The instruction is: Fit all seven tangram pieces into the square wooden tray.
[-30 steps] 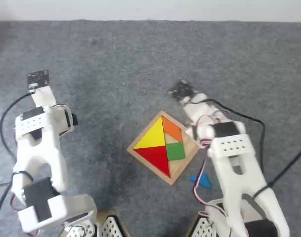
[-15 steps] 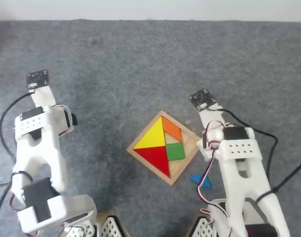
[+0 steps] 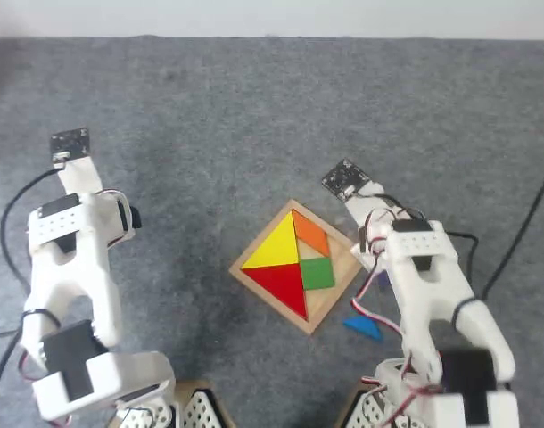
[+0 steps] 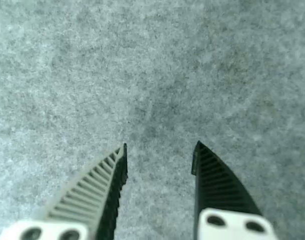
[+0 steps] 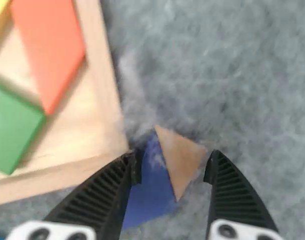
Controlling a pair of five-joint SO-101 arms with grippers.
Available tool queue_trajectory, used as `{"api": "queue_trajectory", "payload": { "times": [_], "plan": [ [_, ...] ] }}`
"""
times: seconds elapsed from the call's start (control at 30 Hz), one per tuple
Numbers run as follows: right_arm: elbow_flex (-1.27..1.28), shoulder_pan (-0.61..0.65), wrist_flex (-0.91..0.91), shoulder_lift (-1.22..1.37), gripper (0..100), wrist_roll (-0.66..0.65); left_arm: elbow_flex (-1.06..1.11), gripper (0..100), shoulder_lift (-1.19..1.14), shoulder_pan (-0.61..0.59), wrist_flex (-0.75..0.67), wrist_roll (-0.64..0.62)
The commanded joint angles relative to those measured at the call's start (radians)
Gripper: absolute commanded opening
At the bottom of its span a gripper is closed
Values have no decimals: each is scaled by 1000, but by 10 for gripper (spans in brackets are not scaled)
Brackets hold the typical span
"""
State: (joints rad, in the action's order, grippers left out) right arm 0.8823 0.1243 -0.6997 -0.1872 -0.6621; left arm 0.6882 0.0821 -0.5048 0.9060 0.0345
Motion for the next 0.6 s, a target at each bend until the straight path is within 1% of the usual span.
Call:
{"api": "queue_trajectory", "payload": {
  "times": [0.0,0.17,0.3,0.37,0.47,0.57],
  "plan": [
    [-117,-54,22,53,212,-17,-5,206,41,-3,-3,-8],
    [-206,-110,21,150,204,21,-5,206,41,-3,-3,-8],
    [-222,-107,15,200,117,-21,-5,206,41,-3,-3,-8],
    [-233,-113,12,202,75,2,-5,206,41,-3,-3,-8],
    [-236,-128,13,197,13,72,-5,206,41,-3,-3,-8],
    [-221,-119,-1,157,12,91,-5,206,41,-3,-3,-8]
  ]
}}
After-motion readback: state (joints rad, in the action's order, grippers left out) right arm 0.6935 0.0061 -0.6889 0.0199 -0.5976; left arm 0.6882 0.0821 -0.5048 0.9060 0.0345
